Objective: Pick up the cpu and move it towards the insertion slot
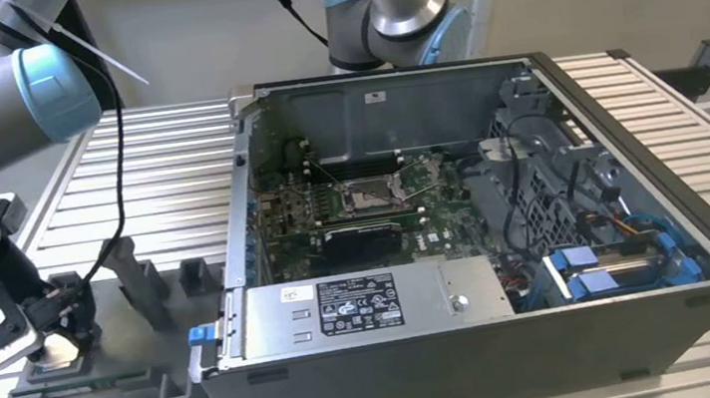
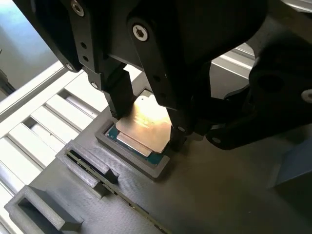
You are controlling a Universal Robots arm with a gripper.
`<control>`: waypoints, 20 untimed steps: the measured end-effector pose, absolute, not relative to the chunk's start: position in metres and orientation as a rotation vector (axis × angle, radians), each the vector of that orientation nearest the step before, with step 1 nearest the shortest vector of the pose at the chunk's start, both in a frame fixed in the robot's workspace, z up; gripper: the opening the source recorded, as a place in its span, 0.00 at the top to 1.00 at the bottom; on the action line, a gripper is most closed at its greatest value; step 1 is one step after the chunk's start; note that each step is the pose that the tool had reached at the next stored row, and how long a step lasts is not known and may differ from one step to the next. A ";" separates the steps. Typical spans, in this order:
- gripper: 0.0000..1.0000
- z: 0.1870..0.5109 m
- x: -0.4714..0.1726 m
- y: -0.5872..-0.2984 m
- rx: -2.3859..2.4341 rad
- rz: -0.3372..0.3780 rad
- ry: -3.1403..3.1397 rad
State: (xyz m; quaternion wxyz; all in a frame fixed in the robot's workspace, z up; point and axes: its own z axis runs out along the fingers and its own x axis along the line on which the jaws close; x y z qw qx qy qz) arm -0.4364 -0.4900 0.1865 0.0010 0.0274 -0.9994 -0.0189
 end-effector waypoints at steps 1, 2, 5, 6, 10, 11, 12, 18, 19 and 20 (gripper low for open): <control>1.00 0.186 -0.436 -0.490 0.086 -0.059 -3.138; 1.00 0.186 -0.436 -0.490 0.086 -0.059 -3.138; 1.00 0.186 -0.436 -0.490 0.086 -0.059 -3.138; 1.00 0.186 -0.436 -0.490 0.086 -0.059 -3.138; 1.00 0.188 -0.436 -0.490 0.086 -0.059 -3.138; 1.00 0.190 -0.436 -0.490 0.086 -0.059 -3.138; 1.00 0.191 -0.436 -0.490 0.086 -0.059 -3.138; 1.00 0.201 -0.436 -0.490 0.086 -0.059 -3.137; 1.00 0.203 -0.436 -0.490 0.085 -0.059 -3.137; 1.00 0.205 -0.436 -0.490 0.084 -0.059 -3.137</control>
